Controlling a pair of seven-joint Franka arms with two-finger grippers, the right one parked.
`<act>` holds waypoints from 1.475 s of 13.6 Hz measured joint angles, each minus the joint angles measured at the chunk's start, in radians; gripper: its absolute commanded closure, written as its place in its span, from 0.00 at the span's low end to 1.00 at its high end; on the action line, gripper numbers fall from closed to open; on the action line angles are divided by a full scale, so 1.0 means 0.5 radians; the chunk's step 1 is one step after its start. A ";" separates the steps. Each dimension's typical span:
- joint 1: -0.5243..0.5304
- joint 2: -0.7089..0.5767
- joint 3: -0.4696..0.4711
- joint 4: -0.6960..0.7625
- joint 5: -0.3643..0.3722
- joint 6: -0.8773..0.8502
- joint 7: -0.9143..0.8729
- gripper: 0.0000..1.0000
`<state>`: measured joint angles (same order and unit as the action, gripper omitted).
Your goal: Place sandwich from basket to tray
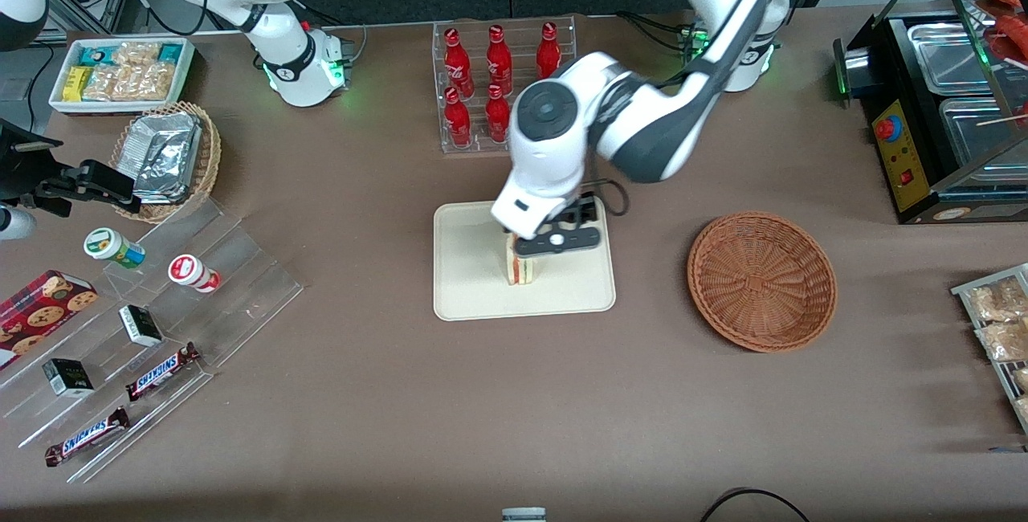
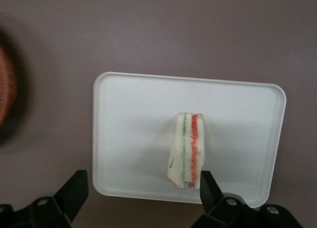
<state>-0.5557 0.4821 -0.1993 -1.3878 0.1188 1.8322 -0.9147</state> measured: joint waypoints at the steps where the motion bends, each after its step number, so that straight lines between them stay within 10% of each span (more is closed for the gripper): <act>1: 0.050 -0.056 0.001 0.000 0.000 -0.065 0.000 0.01; 20: 1.083 -0.704 0.016 -0.104 -0.157 -0.885 1.489 0.01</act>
<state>-0.0143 0.1302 -0.1913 -1.4397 0.0406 1.3899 -0.1700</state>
